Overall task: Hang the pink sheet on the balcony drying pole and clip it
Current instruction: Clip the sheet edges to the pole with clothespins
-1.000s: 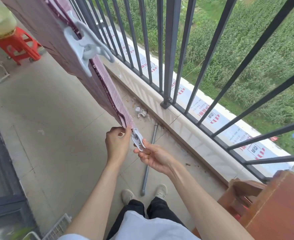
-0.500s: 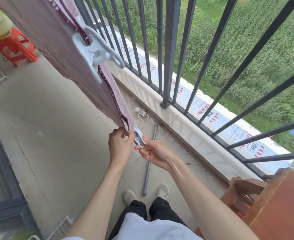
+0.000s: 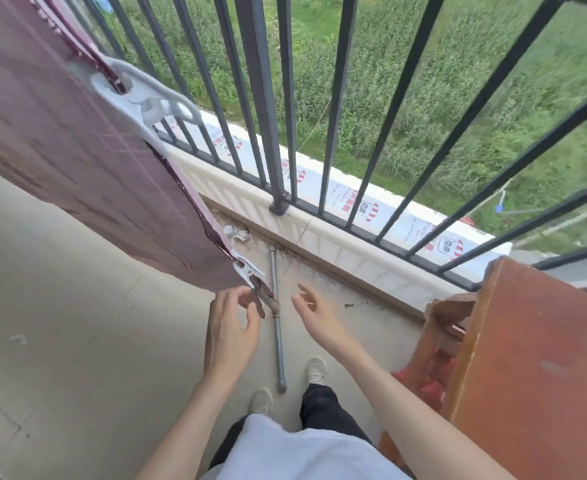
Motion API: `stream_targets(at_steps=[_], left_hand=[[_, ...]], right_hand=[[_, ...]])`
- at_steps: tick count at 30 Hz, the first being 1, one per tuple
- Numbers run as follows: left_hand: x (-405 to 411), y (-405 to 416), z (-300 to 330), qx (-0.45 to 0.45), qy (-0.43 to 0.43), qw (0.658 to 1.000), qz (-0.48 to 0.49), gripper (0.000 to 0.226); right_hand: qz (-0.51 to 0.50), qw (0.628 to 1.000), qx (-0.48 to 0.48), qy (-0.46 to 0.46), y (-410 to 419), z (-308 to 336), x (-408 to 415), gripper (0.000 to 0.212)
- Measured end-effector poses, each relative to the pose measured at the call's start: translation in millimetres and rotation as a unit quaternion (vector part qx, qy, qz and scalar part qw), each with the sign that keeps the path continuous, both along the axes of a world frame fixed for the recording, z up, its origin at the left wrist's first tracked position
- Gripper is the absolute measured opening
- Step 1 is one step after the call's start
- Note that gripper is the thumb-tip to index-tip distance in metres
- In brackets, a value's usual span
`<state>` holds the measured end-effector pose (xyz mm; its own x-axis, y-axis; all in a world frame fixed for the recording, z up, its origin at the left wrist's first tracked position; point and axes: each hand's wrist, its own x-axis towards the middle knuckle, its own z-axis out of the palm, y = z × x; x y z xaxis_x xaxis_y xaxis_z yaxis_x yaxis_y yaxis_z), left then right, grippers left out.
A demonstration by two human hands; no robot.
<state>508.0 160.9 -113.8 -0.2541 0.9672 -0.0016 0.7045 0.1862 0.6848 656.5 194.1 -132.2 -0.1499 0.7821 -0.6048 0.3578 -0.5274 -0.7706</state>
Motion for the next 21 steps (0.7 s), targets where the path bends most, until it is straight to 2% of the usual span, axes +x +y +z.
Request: stream_targets(at_steps=[2,5,10,15,18,21], left_hand=[[2,-15,-5,0.002,0.048,0.992,-0.117,0.03],[7,-32,-18,-0.029,0.09,0.959,-0.266,0.044],[34,-51,-38,-0.05,0.135,0.901,-0.409,0.047],[74,-95,-41,-0.064,0.144,0.835,-0.527,0.048],[104,-126,-45,-0.086,0.168,0.784,-0.591,0.05],[142,-155,-44,-0.087,0.168,0.758,-0.624,0.052]], right_hand=[[0.013,0.993,0.057,-0.101,-31,-7,18,0.051],[0.006,0.975,0.08,-0.208,-82,-13,40,0.057],[-0.112,0.936,0.082,-0.324,-183,-10,64,0.061],[-0.208,0.893,0.007,-0.399,-282,-10,88,0.06],[-0.281,0.869,-0.035,-0.406,-327,-7,109,0.056],[-0.313,0.851,-0.061,-0.418,-359,-12,137,0.053]])
